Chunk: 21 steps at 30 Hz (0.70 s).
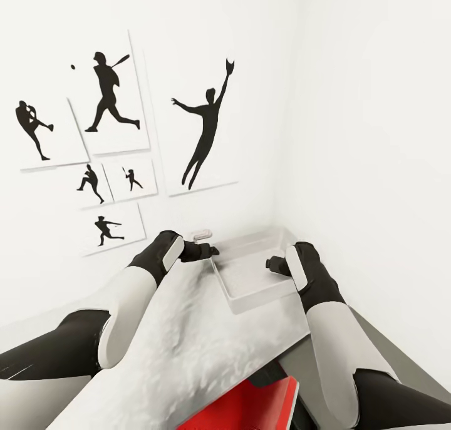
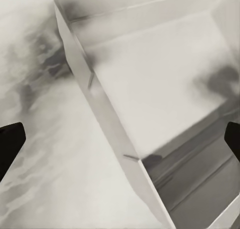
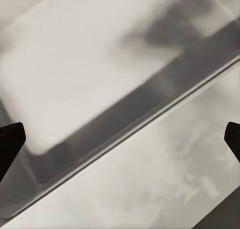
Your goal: Put all the toys in the child's room - the three board games (two on the bed and one on the table), the two jigsaw puzzles on the table, and the tennis ball on the table - inside the toy box on the table in the child's room.
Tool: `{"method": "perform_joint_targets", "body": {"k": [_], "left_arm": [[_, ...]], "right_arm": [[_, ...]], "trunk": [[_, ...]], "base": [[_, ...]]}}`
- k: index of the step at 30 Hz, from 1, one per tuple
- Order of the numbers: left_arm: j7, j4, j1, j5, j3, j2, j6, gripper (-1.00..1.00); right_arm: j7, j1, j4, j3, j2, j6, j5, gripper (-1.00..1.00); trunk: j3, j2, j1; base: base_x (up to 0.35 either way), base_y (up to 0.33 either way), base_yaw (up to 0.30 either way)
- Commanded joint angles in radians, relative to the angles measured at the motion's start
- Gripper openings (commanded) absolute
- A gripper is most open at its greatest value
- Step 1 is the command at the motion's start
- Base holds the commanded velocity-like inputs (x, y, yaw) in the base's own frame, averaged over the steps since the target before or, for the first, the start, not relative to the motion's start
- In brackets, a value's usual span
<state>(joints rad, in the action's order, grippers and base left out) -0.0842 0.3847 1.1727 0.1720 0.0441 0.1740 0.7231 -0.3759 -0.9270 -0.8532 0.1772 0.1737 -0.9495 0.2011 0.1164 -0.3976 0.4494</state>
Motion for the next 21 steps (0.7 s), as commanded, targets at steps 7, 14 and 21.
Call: {"method": "perform_joint_targets", "body": {"k": [7,14,21], "left_arm": [[-0.001,0.001,0.001,0.001,0.005,0.001,0.005,1.0],[0.0,0.001,0.001,0.001,0.005,0.001,0.004,1.0],[0.0,0.001,0.001,0.001,0.005,0.001,0.003,1.0]], "right_arm": [[-0.009,-0.001,-0.001,0.002,0.001,-0.002,0.011,1.0],[-0.009,-0.001,-0.001,0.003,0.001,-0.002,0.011,1.0],[-0.009,-0.001,0.002,0.002,0.001,-0.002,0.011,1.0]], "trunk": [[0.014,-0.002,0.001],[0.025,-0.002,0.001],[0.036,-0.002,0.001]], "base": [[0.0,0.0,0.0],[0.0,0.0,0.0],[0.0,0.0,0.0]]}}
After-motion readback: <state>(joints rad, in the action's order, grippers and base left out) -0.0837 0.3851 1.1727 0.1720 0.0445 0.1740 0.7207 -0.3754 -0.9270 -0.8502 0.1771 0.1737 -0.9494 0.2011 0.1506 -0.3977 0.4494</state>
